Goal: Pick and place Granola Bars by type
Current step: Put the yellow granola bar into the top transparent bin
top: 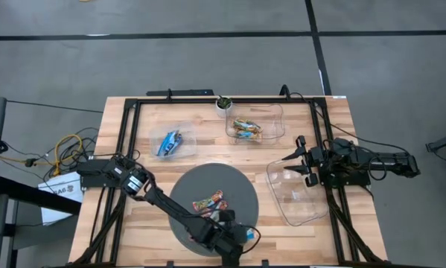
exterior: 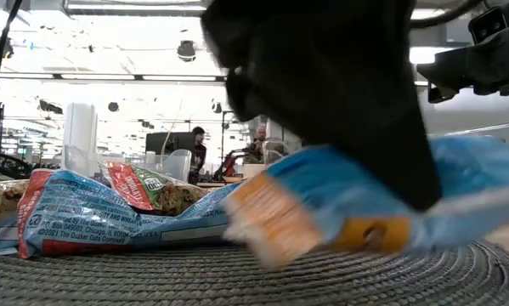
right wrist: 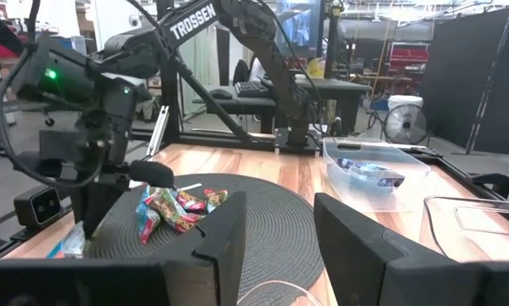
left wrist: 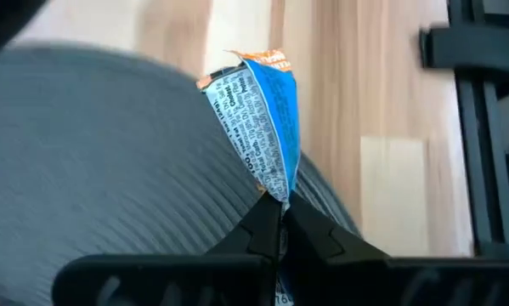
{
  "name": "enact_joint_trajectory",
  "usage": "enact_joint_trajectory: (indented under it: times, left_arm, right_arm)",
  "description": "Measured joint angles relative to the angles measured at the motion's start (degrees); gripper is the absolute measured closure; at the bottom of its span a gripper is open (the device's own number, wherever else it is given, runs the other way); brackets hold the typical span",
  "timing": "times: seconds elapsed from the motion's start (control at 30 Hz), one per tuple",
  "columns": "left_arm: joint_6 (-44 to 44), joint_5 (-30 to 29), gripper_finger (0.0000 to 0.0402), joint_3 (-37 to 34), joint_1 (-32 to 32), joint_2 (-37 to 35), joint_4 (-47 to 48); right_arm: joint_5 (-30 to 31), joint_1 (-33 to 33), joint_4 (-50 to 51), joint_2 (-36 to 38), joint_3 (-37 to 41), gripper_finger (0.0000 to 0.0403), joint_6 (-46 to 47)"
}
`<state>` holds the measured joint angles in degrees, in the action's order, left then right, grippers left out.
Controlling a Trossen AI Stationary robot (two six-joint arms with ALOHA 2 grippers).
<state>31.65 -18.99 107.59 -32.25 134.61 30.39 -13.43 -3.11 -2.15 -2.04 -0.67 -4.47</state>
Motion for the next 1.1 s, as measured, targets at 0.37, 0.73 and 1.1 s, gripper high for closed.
enact_joint_trajectory:
  times: [0.37, 0.73, 1.1]
  left_arm:
    - [-12.91, -8.55, 0.0401, 2.58, 6.45, -1.54, 0.37]
    - [-23.19, -11.92, 0.0401, 2.58, 14.55, -2.93, 0.84]
    - [-28.95, -12.85, 0.0401, 2.58, 20.54, -5.35, 4.73]
  right_arm:
    - [0.0, 0.02, -0.02, 0.02, 0.0, 0.0268, 0.0]
    - [0.0, 0.01, 0.0, 0.01, 0.0, 0.0268, 0.0]
    - [0.0, 0.01, 0.0, 0.01, 0.0, 0.0269, 0.0]
